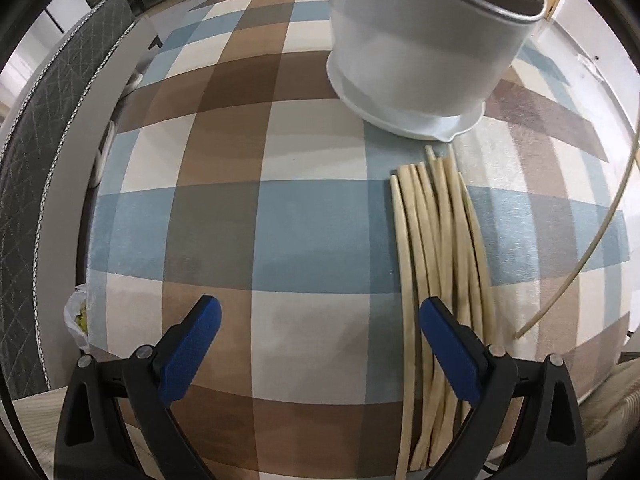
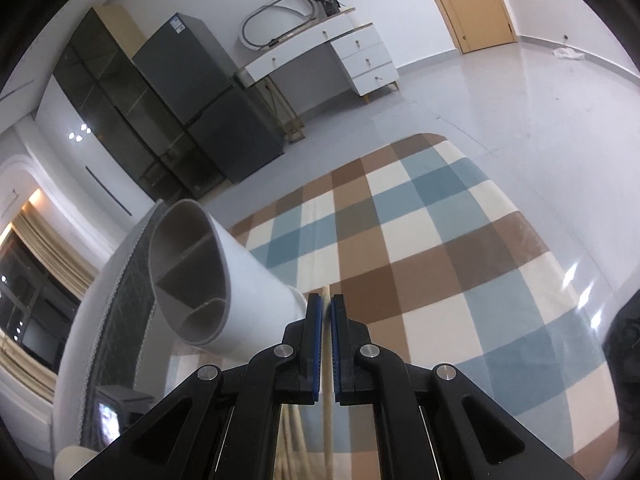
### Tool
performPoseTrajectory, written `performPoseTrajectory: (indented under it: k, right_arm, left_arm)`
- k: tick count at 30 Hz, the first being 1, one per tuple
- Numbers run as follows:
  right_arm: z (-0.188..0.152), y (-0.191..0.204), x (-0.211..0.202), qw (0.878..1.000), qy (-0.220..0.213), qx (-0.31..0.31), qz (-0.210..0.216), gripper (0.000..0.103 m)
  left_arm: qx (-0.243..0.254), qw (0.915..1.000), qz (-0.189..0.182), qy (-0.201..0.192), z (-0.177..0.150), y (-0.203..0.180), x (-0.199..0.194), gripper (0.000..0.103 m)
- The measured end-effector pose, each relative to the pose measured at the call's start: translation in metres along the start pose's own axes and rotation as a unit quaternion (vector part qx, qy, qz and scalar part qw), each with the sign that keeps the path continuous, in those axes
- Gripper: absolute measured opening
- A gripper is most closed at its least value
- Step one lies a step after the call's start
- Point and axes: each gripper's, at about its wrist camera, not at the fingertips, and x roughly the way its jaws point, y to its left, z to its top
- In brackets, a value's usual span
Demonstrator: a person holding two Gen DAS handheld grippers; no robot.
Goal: Organize utensils
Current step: 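Pinch a chopstick with the left gripper while the right gripper lifts its chopstick, then carry both chopsticks over the grey holder while the left gripper opens to drop its chopstick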
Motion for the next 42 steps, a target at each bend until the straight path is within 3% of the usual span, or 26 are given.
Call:
performPoseTrajectory:
  k: [3, 10, 13, 16, 18, 20, 24, 30, 38, 42]
  right_arm:
    - [0.003, 0.0, -0.005, 1.0, -0.011, 0.002, 0.003, 0.004]
    - [0.004, -0.001, -0.011, 1.0, -0.017, 0.003, 0.004, 0.004]
    - [0.004, -0.001, -0.013, 1.0, -0.018, 0.003, 0.007, 0.004]
    - [0.003, 0.0, -0.012, 1.0, -0.016, -0.001, 0.008, 0.004]
    - [0.003, 0.0, -0.011, 1.0, -0.015, -0.004, 0.011, 0.004]
    - [0.002, 0.002, -0.01, 1.0, -0.014, -0.009, 0.012, 0.004]
    - [0.001, 0.007, -0.01, 1.0, -0.011, -0.022, 0.014, 0.004]
    - [-0.008, 0.027, -0.031, 0.996, -0.037, -0.076, 0.011, 0.003]
    - [-0.024, 0.046, -0.066, 0.992, -0.068, -0.107, 0.011, 0.003]
    - [-0.031, 0.054, -0.075, 0.99, -0.075, -0.12, 0.007, 0.003]
  left_arm:
    - [-0.007, 0.9999, 0.005, 0.007, 0.0, 0.002, 0.002, 0.089]
    - [-0.018, 0.9997, -0.013, -0.002, 0.013, -0.001, 0.005, 0.081]
    - [-0.038, 0.999, -0.022, -0.009, 0.021, 0.003, 0.005, 0.07]
    - [-0.035, 0.9989, -0.024, -0.02, 0.028, -0.002, 0.003, 0.048]
    - [-0.026, 0.9989, -0.028, -0.027, 0.031, -0.009, 0.001, 0.015]
    - [-0.015, 0.9987, -0.037, -0.032, 0.033, -0.017, 0.001, 0.004]
    - [-0.007, 0.9967, -0.069, -0.043, 0.036, -0.021, 0.002, 0.001]
    - [-0.036, 0.9892, -0.105, -0.096, 0.024, 0.0, -0.024, 0.001]
    - [-0.034, 0.9638, -0.127, -0.232, -0.01, 0.015, -0.102, 0.0]
    - [-0.039, 0.9566, -0.13, -0.258, -0.006, 0.016, -0.113, 0.001]
